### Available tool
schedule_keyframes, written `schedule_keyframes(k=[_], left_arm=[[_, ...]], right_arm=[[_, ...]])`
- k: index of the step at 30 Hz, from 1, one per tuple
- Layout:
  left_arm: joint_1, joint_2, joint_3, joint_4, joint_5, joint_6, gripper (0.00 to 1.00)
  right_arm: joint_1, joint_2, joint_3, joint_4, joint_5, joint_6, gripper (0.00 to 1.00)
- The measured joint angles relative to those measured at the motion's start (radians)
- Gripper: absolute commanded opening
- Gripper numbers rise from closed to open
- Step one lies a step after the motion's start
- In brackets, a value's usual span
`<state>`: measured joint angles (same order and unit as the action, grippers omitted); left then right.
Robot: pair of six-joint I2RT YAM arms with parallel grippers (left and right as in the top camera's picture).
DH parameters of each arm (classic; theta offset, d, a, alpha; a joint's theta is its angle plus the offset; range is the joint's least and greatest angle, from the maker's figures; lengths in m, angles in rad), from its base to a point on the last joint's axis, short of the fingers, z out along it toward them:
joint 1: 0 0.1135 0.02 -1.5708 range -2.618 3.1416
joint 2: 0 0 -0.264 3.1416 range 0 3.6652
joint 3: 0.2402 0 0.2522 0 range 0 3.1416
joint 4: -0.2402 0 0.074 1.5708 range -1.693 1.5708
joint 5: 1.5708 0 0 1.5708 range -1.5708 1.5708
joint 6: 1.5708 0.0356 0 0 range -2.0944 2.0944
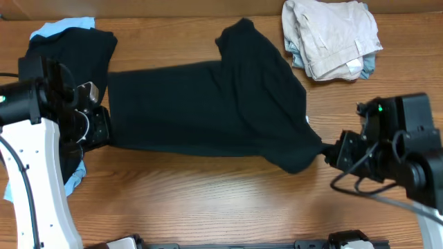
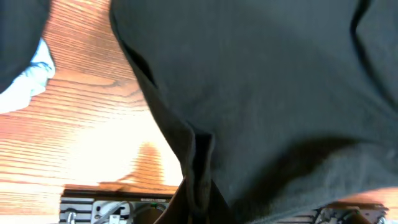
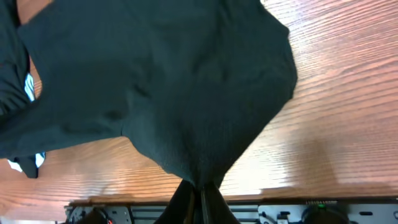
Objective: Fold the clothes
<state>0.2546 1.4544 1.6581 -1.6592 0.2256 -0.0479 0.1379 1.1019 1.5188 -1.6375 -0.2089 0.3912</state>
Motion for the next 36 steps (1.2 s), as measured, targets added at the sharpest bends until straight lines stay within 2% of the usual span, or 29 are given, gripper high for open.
schedule_keyframes(k=[8,17,22,30,36], left_arm=[[0.000,-0.047,-0.060,0.074,-0.032,-0.021,0.04],[0.000,-0.044,-0.407,0.358,-0.164,-0.208,0.04],[0.000,-0.044,-0.520,0.540,-0.236,-0.288,0.04],[0.000,-0.040,-0.612,0.760,-0.305,-0.328,0.04],[0.000,0.027,-0.635,0.844,-0.320,-0.340,0.04]], right_arm=[[0.000,0.039,-0.001,0.060,-0.001,-0.033,0.04],[0.000,0.270,-0.020,0.207,-0.001,-0.092,0.04],[0.000,0.405,-0.021,0.282,0.000,-0.116,0.04],[0.002,0.596,-0.022,0.434,-0.001,-0.145,0.04],[0.006,0.691,-0.022,0.514,-0.014,-0.167,0.04]])
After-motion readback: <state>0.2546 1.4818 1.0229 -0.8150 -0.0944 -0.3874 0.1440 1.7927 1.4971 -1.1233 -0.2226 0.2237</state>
